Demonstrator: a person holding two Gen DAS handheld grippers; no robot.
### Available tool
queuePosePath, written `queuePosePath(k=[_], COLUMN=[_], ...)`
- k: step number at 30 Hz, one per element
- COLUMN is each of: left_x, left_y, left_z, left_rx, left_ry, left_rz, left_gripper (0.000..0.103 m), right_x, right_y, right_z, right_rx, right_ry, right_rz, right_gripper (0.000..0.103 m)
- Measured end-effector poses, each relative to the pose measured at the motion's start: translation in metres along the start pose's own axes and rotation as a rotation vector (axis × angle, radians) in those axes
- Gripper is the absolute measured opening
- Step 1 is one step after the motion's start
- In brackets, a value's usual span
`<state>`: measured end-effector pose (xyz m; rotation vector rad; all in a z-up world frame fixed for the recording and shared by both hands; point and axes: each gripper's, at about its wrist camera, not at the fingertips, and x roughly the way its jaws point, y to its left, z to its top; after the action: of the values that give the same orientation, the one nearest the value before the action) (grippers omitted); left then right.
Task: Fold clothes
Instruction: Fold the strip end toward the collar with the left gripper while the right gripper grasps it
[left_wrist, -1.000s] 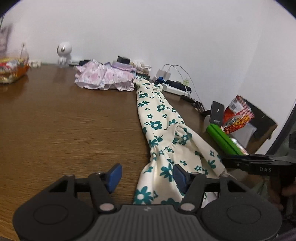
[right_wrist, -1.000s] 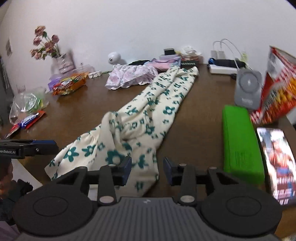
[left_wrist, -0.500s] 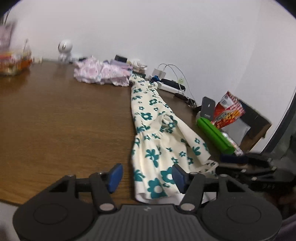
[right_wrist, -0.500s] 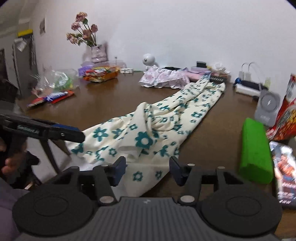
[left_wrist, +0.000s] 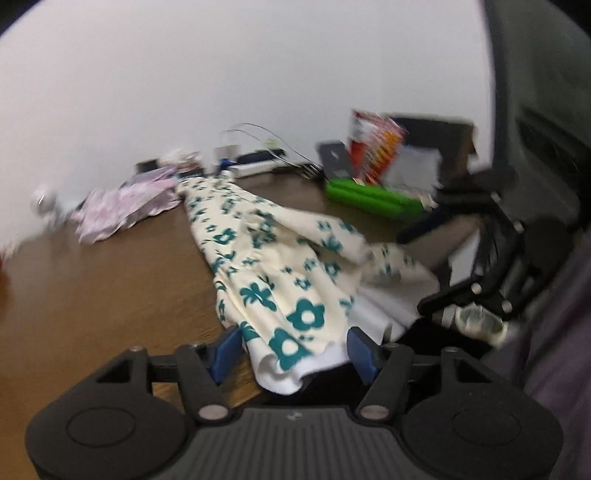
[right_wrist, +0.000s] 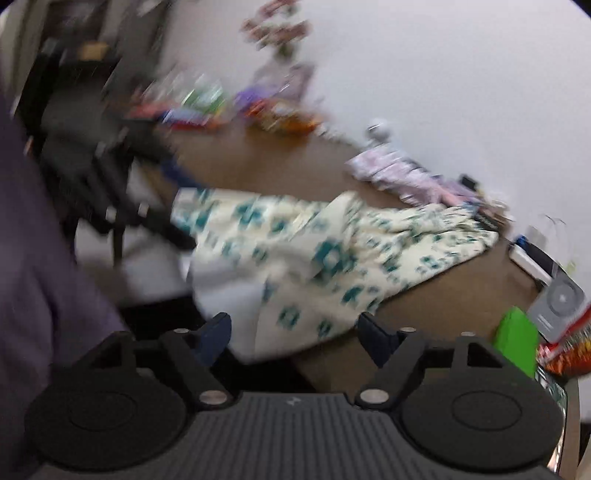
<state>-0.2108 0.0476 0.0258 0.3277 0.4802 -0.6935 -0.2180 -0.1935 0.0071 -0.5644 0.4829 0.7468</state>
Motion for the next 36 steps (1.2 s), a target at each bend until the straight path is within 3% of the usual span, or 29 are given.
queuePosePath(k=[10,17,19,20,21,23,26,28,29,32,36], left_x=[0.019,0.022,0.023,0.023,0.021,0.018,0.016,0.013,0.011,0.001,-0.025], left_y=[-0.025,-0.023,-0.022,-0.021,-0.017,-0.009,-0.001,0.001,0.001,0.003,0.021], left_z=[-0.010,-0.022,-0.023,-0.022,-0.019,-0.011,0.004,0.013,0.016,0.020,0.041], left_rx=[0.415,0.575,0.613,0.618,0.608,0.593,0.598,0.598,0.595,0.564,0.479], left_ry=[0.040,0.041,0.040,0.040,0.044,0.062,0.110,0.127,0.127,0.131,0.080], left_rz=[-0.009,-0.045,-0.047,-0.047,-0.052,-0.083,-0.170,-0.217,-0.241,-0.332,-0.514], left_gripper=[0.062,0.062,0.056,0.052,0.041,0.036,0.021,0.007,0.006,0.004,0.003], right_x=[0.018,0.027,0.028,0.027,0.025,0.021,0.018,0.014,0.011,0.001,-0.029], right_y=[0.013,0.017,0.016,0.014,0.010,0.003,-0.002,-0.006,-0.007,-0.013,-0.041], right_z=[0.003,0.000,0.001,0.002,0.004,0.006,0.008,0.011,0.012,0.012,0.011], right_rx=[-0.150,-0.219,-0.215,-0.202,-0.178,-0.143,-0.128,-0.112,-0.104,-0.072,0.047], right_ry=[-0.002,-0.010,-0.022,-0.030,-0.033,-0.033,-0.025,-0.020,-0.020,-0.019,-0.062], right_rz=[0.042,0.063,0.057,0.053,0.069,0.106,0.139,0.165,0.177,0.235,0.408], right_gripper=[0.066,0.068,0.060,0.048,0.043,0.035,0.027,0.016,0.008,0.007,0.006])
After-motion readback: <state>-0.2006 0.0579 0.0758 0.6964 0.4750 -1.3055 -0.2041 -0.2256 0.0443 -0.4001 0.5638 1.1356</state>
